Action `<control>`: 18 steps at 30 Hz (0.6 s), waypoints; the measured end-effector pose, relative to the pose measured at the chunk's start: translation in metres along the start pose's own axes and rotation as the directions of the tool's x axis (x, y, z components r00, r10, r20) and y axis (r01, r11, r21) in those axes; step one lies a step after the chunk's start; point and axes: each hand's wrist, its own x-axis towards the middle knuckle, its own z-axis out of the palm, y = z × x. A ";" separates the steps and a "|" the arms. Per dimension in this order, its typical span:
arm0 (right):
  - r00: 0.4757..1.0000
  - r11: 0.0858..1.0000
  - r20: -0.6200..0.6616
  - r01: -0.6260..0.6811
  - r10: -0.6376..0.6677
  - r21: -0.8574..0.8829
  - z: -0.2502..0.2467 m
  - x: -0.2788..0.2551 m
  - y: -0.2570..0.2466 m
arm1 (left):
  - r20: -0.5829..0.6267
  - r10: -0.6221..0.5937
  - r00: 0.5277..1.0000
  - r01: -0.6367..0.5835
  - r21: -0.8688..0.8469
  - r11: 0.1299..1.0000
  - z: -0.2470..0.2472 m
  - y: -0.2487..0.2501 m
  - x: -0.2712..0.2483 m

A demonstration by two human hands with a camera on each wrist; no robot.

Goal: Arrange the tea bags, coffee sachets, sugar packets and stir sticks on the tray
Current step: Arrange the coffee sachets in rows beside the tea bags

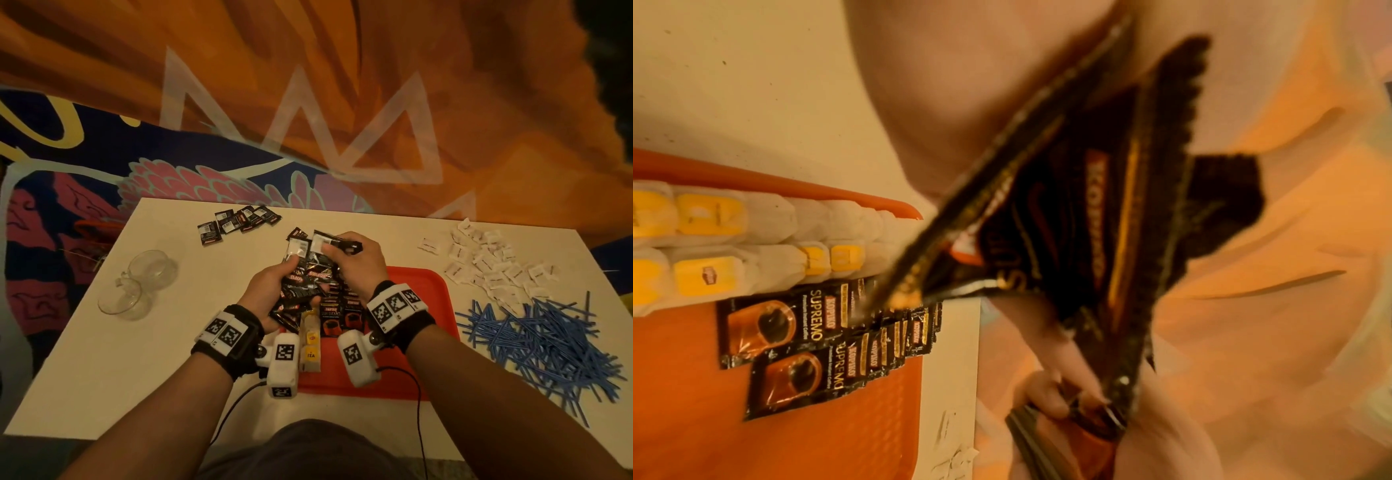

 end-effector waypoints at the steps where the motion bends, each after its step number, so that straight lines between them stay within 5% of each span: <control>1: 0.997 0.998 -0.050 0.054 -0.055 -0.023 -0.002 0.001 0.000 | 0.007 0.006 1.000 -0.006 0.005 1.000 -0.002 0.000 0.000; 3: 0.973 0.983 -0.137 0.181 -0.184 -0.030 -0.007 -0.002 -0.005 | 0.017 0.006 1.000 -0.006 0.023 1.000 -0.003 0.000 0.000; 5: 0.929 0.933 -0.089 0.356 -0.360 -0.057 -0.006 -0.009 -0.016 | 0.008 0.001 1.000 -0.002 0.046 0.999 -0.004 -0.001 0.001; 8: 0.790 0.724 0.200 0.611 -0.579 -0.318 -0.006 -0.017 -0.007 | -0.020 0.013 1.000 -0.013 0.007 1.000 -0.005 0.000 0.002; 10: 0.686 0.531 0.378 0.724 -0.622 -0.440 -0.007 -0.019 0.002 | -0.022 0.022 0.999 -0.023 -0.050 0.998 -0.006 0.002 0.004; 12: 0.643 0.445 0.447 0.760 -0.622 -0.474 -0.009 -0.017 0.010 | -0.004 0.017 1.000 -0.018 -0.096 0.995 -0.006 0.003 0.004; 16: 0.610 0.329 0.543 0.782 -0.578 -0.529 -0.006 -0.019 0.013 | 0.002 0.058 0.998 -0.058 -0.001 0.998 -0.011 0.000 0.007; 18: 0.724 0.555 0.498 0.688 -0.477 -0.467 -0.008 -0.022 0.010 | -0.020 0.092 0.996 -0.092 0.026 0.995 -0.014 -0.001 0.008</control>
